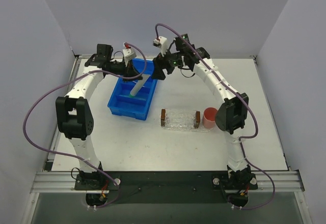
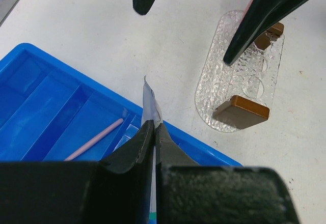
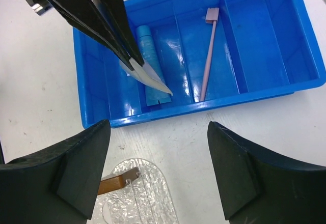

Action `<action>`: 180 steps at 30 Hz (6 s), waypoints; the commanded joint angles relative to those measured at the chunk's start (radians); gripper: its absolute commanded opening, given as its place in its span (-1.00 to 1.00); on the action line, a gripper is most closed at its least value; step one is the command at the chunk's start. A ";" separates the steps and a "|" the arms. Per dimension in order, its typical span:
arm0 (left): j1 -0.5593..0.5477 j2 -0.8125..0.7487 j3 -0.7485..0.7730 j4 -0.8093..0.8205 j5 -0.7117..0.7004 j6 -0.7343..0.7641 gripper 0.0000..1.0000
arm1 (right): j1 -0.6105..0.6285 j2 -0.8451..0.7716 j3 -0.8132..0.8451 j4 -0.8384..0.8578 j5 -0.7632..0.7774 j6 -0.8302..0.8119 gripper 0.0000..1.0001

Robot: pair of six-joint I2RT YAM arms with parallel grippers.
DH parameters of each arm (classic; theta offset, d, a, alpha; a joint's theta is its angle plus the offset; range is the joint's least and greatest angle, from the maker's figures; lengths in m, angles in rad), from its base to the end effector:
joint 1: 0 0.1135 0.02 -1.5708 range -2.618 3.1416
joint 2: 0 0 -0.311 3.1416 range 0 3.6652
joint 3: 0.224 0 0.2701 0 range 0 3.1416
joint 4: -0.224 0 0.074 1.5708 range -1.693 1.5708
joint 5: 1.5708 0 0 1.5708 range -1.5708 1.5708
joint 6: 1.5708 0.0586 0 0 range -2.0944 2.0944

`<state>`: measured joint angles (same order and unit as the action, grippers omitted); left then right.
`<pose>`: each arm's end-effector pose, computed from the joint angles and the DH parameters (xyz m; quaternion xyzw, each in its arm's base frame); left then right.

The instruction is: Prepare toiletry sets of a toothbrush and toothpaste on the tray

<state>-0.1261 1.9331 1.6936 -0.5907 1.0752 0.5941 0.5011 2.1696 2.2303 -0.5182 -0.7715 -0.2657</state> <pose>0.4588 -0.1101 0.3249 0.4556 0.6841 -0.3923 0.4131 0.4703 0.3042 0.3950 -0.4786 0.6552 0.3747 0.4486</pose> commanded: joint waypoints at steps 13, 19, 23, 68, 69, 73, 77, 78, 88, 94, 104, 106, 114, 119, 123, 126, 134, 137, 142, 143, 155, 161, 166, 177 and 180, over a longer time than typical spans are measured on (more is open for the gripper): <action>0.028 -0.077 0.037 -0.198 0.161 0.173 -1.00 | 0.057 0.021 -0.063 0.153 -0.112 -0.092 0.51; 0.028 -0.077 0.040 -0.205 0.175 0.174 -1.00 | 0.068 0.019 -0.070 0.155 -0.135 -0.089 0.48; 0.028 -0.074 0.047 -0.204 0.184 0.168 -1.00 | 0.071 0.018 -0.075 0.155 -0.146 -0.086 0.41; 0.029 -0.075 0.037 -0.159 0.204 0.112 -1.00 | 0.097 0.007 -0.121 0.199 -0.150 -0.024 -1.00; 0.031 -0.077 0.035 -0.150 0.203 0.110 -1.00 | 0.097 0.009 -0.118 0.196 -0.147 -0.027 -1.00; 0.043 -0.079 0.034 -0.124 0.184 0.087 -1.00 | 0.099 0.010 -0.107 0.188 -0.124 -0.029 -1.00; 0.074 -0.077 0.041 -0.107 0.181 0.062 -0.55 | 0.099 0.010 -0.093 0.178 -0.094 -0.035 -1.00; 0.078 -0.077 0.046 -0.107 0.180 0.062 -0.41 | 0.099 0.010 -0.090 0.176 -0.083 -0.038 -1.00; 0.112 -0.100 0.031 -0.167 0.134 0.127 0.15 | 0.094 0.006 -0.066 0.149 -0.025 -0.038 -1.00; 0.160 -0.121 -0.031 -0.028 0.085 -0.005 0.15 | 0.094 -0.007 -0.031 0.115 0.014 -0.050 -1.00; 0.164 -0.105 -0.025 0.138 -0.211 -0.240 0.14 | 0.090 -0.171 -0.096 -0.078 0.113 -0.231 -1.00; 0.158 -0.098 -0.012 0.140 -0.276 -0.258 0.14 | 0.083 -0.214 -0.110 -0.137 0.132 -0.259 -1.00; 0.100 -0.075 0.000 0.111 -0.418 -0.258 0.14 | 0.057 -0.333 -0.123 -0.276 0.186 -0.305 -1.00; 0.060 -0.074 -0.018 0.104 -0.480 -0.244 0.13 | 0.057 -0.387 -0.124 -0.350 0.218 -0.343 -1.00; 0.033 -0.065 -0.028 0.117 -0.550 -0.260 0.14 | 0.063 -0.407 -0.113 -0.449 0.242 -0.382 -1.00; 0.016 -0.062 -0.035 0.146 -0.598 -0.287 0.14 | 0.076 -0.413 -0.095 -0.512 0.271 -0.406 -1.00; -0.027 -0.059 -0.032 0.146 -0.719 -0.303 0.15 | 0.108 -0.398 -0.051 -0.614 0.321 -0.437 -1.00; -0.046 -0.059 -0.034 0.144 -0.756 -0.307 0.15 | 0.117 -0.387 -0.046 -0.632 0.330 -0.448 -1.00; -0.063 -0.072 -0.055 0.149 -0.784 -0.315 0.16 | 0.122 -0.383 -0.063 -0.634 0.321 -0.440 -1.00; -0.064 -0.075 -0.052 0.135 -0.788 -0.316 0.16 | 0.122 -0.383 -0.066 -0.632 0.321 -0.440 -1.00; -0.063 -0.103 -0.034 0.038 -0.813 -0.214 0.16 | 0.142 -0.378 -0.173 -0.487 0.330 -0.317 -1.00; -0.052 -0.138 -0.112 0.101 -0.801 -0.240 0.17 | 0.154 -0.387 -0.235 -0.428 0.394 -0.248 -1.00; -0.053 -0.146 -0.152 0.120 -0.782 -0.289 0.16 | 0.185 -0.393 -0.239 -0.424 0.422 -0.241 -1.00; -0.052 -0.135 -0.138 0.132 -0.771 -0.303 0.16 | 0.200 -0.392 -0.256 -0.419 0.423 -0.230 -1.00; -0.052 -0.125 -0.129 0.132 -0.771 -0.309 0.16 | 0.206 -0.390 -0.255 -0.421 0.432 -0.236 -1.00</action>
<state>-0.1822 1.8248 1.5169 -0.5007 0.2779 0.3092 0.6956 1.8011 1.9728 -0.9455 -0.3611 -0.5114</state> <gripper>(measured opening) 0.581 0.045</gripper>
